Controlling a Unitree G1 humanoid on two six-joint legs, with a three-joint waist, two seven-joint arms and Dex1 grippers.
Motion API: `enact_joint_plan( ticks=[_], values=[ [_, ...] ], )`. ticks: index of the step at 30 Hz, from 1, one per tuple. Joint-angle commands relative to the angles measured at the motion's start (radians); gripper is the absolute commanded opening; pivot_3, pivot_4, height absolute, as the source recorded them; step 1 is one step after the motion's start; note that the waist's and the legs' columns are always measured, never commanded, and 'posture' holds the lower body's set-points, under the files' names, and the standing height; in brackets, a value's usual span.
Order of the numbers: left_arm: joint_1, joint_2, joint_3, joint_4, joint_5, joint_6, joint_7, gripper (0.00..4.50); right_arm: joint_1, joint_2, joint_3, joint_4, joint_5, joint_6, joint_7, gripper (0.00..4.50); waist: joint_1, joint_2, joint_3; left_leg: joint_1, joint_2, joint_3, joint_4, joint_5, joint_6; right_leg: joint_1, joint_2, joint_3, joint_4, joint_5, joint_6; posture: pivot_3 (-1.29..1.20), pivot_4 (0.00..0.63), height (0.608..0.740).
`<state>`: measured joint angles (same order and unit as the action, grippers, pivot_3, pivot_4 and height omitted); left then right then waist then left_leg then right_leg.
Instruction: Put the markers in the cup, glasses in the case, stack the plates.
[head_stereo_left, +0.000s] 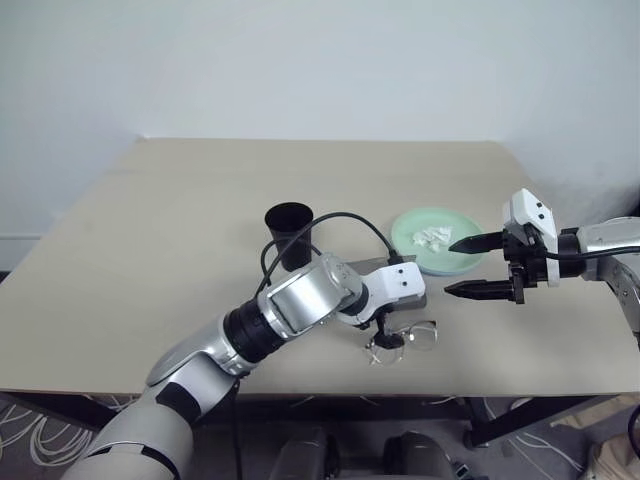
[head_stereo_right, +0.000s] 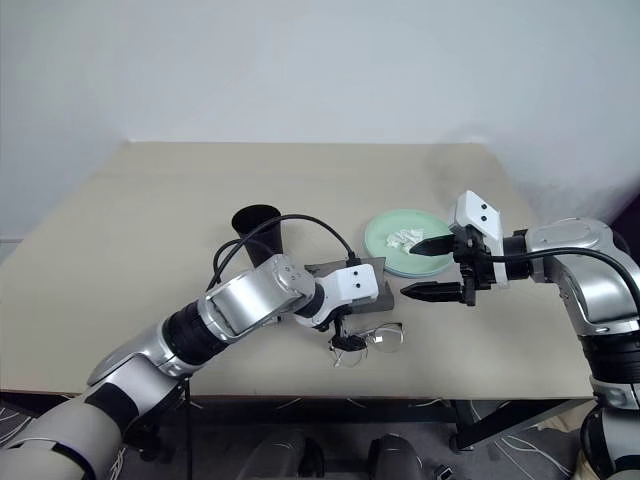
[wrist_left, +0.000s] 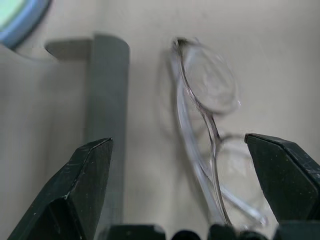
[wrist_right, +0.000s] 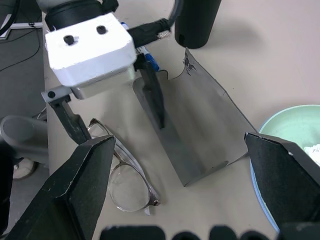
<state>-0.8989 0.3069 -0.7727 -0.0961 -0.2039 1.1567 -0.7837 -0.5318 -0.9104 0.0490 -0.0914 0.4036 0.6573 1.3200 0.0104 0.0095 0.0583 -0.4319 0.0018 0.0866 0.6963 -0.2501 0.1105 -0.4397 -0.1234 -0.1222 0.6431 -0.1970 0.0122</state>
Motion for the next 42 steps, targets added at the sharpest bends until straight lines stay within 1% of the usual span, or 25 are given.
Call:
enact_joint_plan(
  ticks=[1, 8, 14, 17, 27, 36, 38, 39, 42],
  values=[
    [-0.04, -0.016, 0.019, 0.014, 0.018, -0.018, 0.006, 4.5, 0.016, -0.027, -0.025, -0.012, 0.014, -0.03, 0.019, 4.48, 0.0, 0.0, 0.0, 0.0, 0.0, 0.0, 0.0, 0.0, 0.0, 0.0, 0.0, 0.0, 0.0, 0.0, 0.0, 0.0, 0.0, 0.704],
    [-0.032, -0.027, 0.003, 0.039, 0.028, -0.034, 0.004, 4.5, 0.097, -0.107, -0.056, 0.005, 0.008, -0.088, 0.071, 4.48, 0.0, 0.0, 0.0, 0.0, 0.0, 0.0, 0.0, 0.0, 0.0, 0.0, 0.0, 0.0, 0.0, 0.0, 0.0, 0.0, 0.0, 0.704],
    [-0.02, -0.027, -0.016, 0.05, 0.039, -0.053, -0.007, 4.5, 0.124, -0.135, -0.082, 0.01, 0.014, -0.106, 0.071, 4.48, 0.0, 0.0, 0.0, 0.0, 0.0, 0.0, 0.001, 0.0, 0.0, 0.0, 0.0, 0.0, 0.0, 0.0, 0.0, 0.0, 0.0, 0.704],
    [-0.017, -0.034, -0.031, 0.057, 0.046, -0.066, -0.017, 3.91, 0.131, -0.147, -0.093, 0.0, 0.021, -0.102, 0.071, 4.5, 0.0, 0.0, 0.0, 0.0, 0.0, -0.001, 0.001, 0.0, 0.0, 0.0, 0.0, -0.001, 0.0, 0.0, 0.0, 0.0, 0.0, 0.704],
    [-0.011, -0.033, -0.081, 0.075, 0.059, -0.097, -0.056, 0.48, 0.134, -0.172, -0.114, -0.01, 0.021, -0.095, 0.067, 4.5, 0.0, 0.0, 0.0, 0.0, 0.0, -0.001, 0.001, 0.0, 0.001, 0.001, 0.0, -0.001, 0.0, 0.0, 0.0, 0.0, 0.0, 0.704],
    [-0.022, -0.015, -0.083, 0.099, 0.086, -0.146, -0.092, 0.48, 0.128, -0.173, -0.115, -0.015, 0.016, -0.092, 0.056, 4.5, 0.0, 0.0, 0.0, 0.0, 0.0, -0.002, 0.002, 0.0, 0.001, 0.002, 0.0, -0.001, 0.0, 0.0, 0.0, 0.0, 0.0, 0.704],
    [-0.022, -0.011, -0.087, 0.105, 0.096, -0.161, -0.101, 0.12, 0.123, -0.172, -0.114, -0.012, 0.015, -0.092, 0.054, 4.5, 0.0, 0.0, 0.0, 0.0, 0.0, -0.002, 0.002, 0.0, 0.001, 0.002, 0.0, -0.001, 0.0, 0.0, 0.0, 0.0, 0.0, 0.704],
    [-0.019, -0.008, -0.089, 0.107, 0.102, -0.169, -0.104, 0.01, 0.121, -0.172, -0.113, -0.014, 0.015, -0.091, 0.052, 4.5, 0.0, 0.0, 0.0, 0.0, 0.0, -0.002, 0.002, 0.0, 0.001, 0.002, 0.0, -0.001, 0.0, 0.0, 0.0, 0.0, 0.0, 0.704],
    [-0.014, -0.008, -0.091, 0.112, 0.112, -0.181, -0.111, 0.01, 0.12, -0.172, -0.114, -0.015, 0.014, -0.091, 0.049, 4.5, 0.0, 0.0, 0.0, 0.0, 0.0, -0.002, 0.002, 0.0, 0.001, 0.002, 0.0, -0.002, 0.0, 0.0, 0.0, 0.0, 0.0, 0.704]
  ],
)
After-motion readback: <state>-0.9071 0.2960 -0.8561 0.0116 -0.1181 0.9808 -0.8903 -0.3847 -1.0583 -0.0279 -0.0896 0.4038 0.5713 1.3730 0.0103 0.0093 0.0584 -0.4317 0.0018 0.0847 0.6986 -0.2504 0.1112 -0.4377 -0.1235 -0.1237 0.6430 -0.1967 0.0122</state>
